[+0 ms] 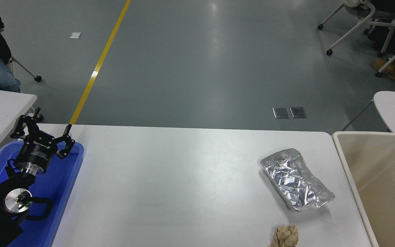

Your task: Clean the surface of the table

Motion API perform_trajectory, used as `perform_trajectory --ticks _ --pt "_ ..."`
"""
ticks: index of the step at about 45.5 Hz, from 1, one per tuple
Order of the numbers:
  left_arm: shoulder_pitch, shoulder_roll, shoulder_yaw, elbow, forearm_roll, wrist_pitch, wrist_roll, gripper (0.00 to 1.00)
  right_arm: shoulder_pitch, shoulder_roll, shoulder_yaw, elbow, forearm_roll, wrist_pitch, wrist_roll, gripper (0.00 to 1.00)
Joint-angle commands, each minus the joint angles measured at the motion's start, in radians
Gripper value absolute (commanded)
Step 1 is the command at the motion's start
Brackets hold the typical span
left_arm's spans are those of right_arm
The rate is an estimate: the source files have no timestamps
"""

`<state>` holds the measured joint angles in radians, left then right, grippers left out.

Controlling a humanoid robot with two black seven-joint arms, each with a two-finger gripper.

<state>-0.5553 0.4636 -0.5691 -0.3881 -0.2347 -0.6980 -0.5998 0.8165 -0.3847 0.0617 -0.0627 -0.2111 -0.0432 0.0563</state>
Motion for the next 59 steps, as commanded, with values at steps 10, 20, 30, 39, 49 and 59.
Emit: perform_trajectory --ticks 10,20,30,39,49,59 --pt "0.0 0.0 0.0 0.0 0.0 0.0 0.0 1.0 0.145 -0.025 0.035 -0.002 0.042 -0.001 0.089 0.98" --pt "0.0 0.0 0.0 0.0 0.0 0.0 0.0 1.0 0.214 -0.042 0.066 0.033 0.059 0.003 0.171 0.98" --pt "0.0 0.001 0.0 0.0 0.0 0.0 0.0 1.0 0.305 -0.054 0.084 0.11 0.085 0.005 0.169 0.98" --pt "0.0 0.0 0.0 0.0 0.0 0.0 0.0 1.0 0.365 -0.02 0.089 0.142 0.111 0.006 0.169 0.98" --pt "0.0 0.001 0.0 0.0 0.0 0.0 0.0 1.0 0.403 0.041 0.136 0.211 0.111 0.009 0.171 0.98" --pt "0.0 0.0 0.0 0.0 0.0 0.0 0.0 1.0 0.389 -0.037 0.277 0.524 0.108 0.008 0.171 0.99"
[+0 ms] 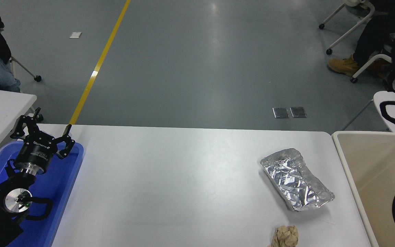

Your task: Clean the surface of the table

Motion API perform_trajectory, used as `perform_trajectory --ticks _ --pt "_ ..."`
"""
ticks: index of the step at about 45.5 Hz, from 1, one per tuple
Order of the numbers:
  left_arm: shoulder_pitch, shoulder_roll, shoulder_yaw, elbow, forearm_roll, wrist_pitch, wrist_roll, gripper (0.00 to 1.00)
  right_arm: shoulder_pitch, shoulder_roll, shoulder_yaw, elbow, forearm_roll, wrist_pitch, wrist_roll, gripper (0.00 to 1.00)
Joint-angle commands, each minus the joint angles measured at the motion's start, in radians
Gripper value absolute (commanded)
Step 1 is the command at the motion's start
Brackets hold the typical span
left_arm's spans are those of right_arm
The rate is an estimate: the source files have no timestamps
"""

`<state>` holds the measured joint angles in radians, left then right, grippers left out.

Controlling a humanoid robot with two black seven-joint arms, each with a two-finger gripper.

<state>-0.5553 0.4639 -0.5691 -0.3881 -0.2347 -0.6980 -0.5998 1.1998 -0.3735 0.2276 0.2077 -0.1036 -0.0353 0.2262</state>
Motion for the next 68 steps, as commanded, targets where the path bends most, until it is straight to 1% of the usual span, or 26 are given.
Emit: perform_trajectory --ticks 1,5,9,15,29,30,38,44,48,61,68 --pt "0.0 -0.001 0.0 0.0 0.0 0.0 0.0 1.0 0.001 -0.057 0.124 0.286 -0.001 0.0 0.002 0.99" --pt "0.0 -0.001 0.0 0.0 0.0 0.0 0.0 1.0 -0.048 -0.087 0.191 0.395 -0.016 0.003 0.002 0.99" --pt "0.0 -0.001 0.0 0.0 0.0 0.0 0.0 1.0 -0.106 -0.091 0.274 0.45 -0.018 0.005 0.002 0.99" --pt "0.0 0.001 0.0 0.0 0.0 0.0 0.0 1.0 -0.172 -0.087 0.364 0.466 -0.018 0.028 0.015 0.99" --pt "0.0 -0.001 0.0 0.0 0.0 0.0 0.0 1.0 -0.339 -0.07 0.559 0.472 -0.018 0.081 0.117 0.99" --pt "0.0 -0.001 0.0 0.0 0.0 0.0 0.0 1.0 -0.367 -0.067 0.573 0.472 -0.018 0.086 0.136 0.99" --pt "0.0 -0.001 0.0 0.0 0.0 0.0 0.0 1.0 -0.466 -0.051 0.59 0.472 -0.018 0.094 0.209 0.99" --pt "0.0 -0.001 0.0 0.0 -0.002 0.0 0.0 1.0 -0.539 -0.038 0.592 0.472 -0.018 0.13 0.281 0.99" --pt "0.0 -0.001 0.0 0.0 0.0 0.0 0.0 1.0 -0.575 -0.035 0.592 0.47 -0.018 0.143 0.309 0.99" --pt "0.0 -0.001 0.0 0.0 0.0 0.0 0.0 1.0 -0.643 -0.03 0.578 0.47 -0.018 0.147 0.36 0.99" --pt "0.0 0.001 0.0 0.0 0.0 0.0 0.0 1.0 -0.663 -0.015 0.573 0.47 -0.018 0.166 0.36 0.99"
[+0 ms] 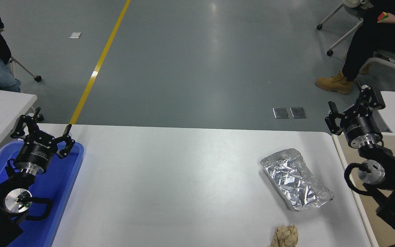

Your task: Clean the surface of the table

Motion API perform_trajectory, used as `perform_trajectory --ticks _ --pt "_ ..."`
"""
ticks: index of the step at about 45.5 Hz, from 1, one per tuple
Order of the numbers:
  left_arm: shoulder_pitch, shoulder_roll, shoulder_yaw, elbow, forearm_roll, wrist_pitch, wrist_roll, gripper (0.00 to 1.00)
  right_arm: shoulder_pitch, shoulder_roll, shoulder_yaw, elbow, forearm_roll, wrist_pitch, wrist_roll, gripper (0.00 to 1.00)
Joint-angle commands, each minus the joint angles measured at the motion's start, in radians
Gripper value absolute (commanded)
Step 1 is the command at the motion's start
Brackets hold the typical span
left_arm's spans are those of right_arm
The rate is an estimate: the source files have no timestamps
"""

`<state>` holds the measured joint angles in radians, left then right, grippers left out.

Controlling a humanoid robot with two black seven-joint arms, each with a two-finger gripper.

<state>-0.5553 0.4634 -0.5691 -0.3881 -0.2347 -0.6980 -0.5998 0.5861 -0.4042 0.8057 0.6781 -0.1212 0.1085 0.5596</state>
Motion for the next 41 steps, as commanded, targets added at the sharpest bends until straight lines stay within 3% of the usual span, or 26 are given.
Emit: perform_trajectory --ticks 1,29,41 --pt "0.0 0.0 0.0 0.0 0.0 0.0 0.0 1.0 -0.051 0.016 -0.005 0.0 -0.001 0.026 0.026 0.99" --pt "0.0 0.0 0.0 0.0 0.0 0.0 0.0 1.0 -0.025 -0.005 -0.02 -0.009 -0.017 0.039 0.026 0.99" --pt "0.0 0.0 0.0 0.0 0.0 0.0 0.0 1.0 0.123 -0.177 -0.287 -0.014 -0.012 0.037 0.025 0.99"
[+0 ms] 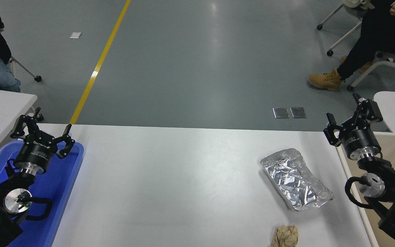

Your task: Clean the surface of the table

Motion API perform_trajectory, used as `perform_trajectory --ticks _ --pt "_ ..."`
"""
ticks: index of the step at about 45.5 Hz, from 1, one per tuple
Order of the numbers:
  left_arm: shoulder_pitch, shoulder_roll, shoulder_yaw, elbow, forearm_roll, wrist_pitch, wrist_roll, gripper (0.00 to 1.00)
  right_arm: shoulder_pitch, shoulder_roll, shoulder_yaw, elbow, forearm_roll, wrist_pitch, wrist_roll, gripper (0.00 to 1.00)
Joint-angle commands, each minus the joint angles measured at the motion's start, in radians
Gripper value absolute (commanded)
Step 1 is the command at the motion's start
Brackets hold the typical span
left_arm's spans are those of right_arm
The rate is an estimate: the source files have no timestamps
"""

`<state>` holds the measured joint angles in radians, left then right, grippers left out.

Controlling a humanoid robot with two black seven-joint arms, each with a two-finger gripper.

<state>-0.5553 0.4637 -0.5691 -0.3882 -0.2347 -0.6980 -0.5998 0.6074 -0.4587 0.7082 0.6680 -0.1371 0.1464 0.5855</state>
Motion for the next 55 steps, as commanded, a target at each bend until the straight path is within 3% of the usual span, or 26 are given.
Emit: perform_trajectory --ticks 1,18,38,55 --pt "0.0 0.0 0.0 0.0 0.0 0.0 0.0 1.0 0.112 -0.133 -0.214 -0.004 0.002 -0.001 -0.001 0.99" --pt "0.0 0.0 0.0 0.0 0.0 0.0 0.0 1.0 0.291 -0.204 -0.551 -0.004 -0.036 -0.001 -0.001 0.99" --pt "0.0 0.0 0.0 0.0 0.0 0.0 0.0 1.0 0.531 -0.23 -1.01 -0.05 -0.476 -0.01 0.001 0.99" --pt "0.0 0.001 0.0 0.0 0.0 0.0 0.0 1.0 0.658 -0.232 -1.102 -0.044 -0.877 -0.014 0.036 0.99"
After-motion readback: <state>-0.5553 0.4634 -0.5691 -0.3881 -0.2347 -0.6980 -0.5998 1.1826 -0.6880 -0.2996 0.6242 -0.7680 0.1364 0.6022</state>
